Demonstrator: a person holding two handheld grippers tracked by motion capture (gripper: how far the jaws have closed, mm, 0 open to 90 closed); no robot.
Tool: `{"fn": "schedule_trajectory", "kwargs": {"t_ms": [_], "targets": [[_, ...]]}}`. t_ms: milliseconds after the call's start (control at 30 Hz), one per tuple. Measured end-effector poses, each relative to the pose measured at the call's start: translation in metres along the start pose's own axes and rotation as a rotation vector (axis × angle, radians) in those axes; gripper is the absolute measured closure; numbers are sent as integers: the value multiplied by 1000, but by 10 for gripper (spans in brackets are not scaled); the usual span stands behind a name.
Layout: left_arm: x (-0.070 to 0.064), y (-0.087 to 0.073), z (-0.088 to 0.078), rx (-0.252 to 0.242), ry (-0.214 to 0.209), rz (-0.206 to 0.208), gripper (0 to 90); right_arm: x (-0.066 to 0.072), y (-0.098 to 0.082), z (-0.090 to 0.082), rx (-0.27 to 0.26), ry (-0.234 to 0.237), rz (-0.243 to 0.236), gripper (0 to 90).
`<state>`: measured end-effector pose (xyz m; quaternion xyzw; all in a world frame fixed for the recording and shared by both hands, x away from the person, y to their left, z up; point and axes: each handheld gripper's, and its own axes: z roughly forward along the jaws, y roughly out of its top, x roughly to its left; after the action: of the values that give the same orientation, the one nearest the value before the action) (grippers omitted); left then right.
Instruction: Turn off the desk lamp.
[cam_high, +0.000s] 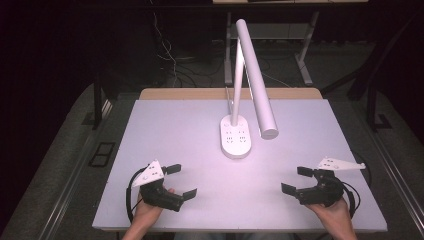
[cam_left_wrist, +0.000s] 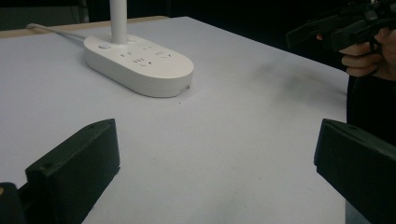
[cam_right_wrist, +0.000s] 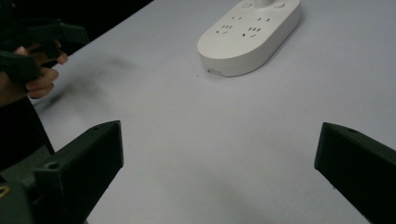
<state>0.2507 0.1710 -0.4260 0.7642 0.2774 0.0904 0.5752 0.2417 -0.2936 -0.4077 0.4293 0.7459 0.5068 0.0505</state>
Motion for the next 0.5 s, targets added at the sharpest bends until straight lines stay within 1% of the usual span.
{"fn": "schedule_trajectory", "kwargs": {"t_ms": [267,500], "targets": [[0,0,-1,-4,2,-1,0,-2,-1,-6,-13,-15,-4,12],[0,0,0,5,0,0,0,0,0,-5,14,-13,-4,12]]}}
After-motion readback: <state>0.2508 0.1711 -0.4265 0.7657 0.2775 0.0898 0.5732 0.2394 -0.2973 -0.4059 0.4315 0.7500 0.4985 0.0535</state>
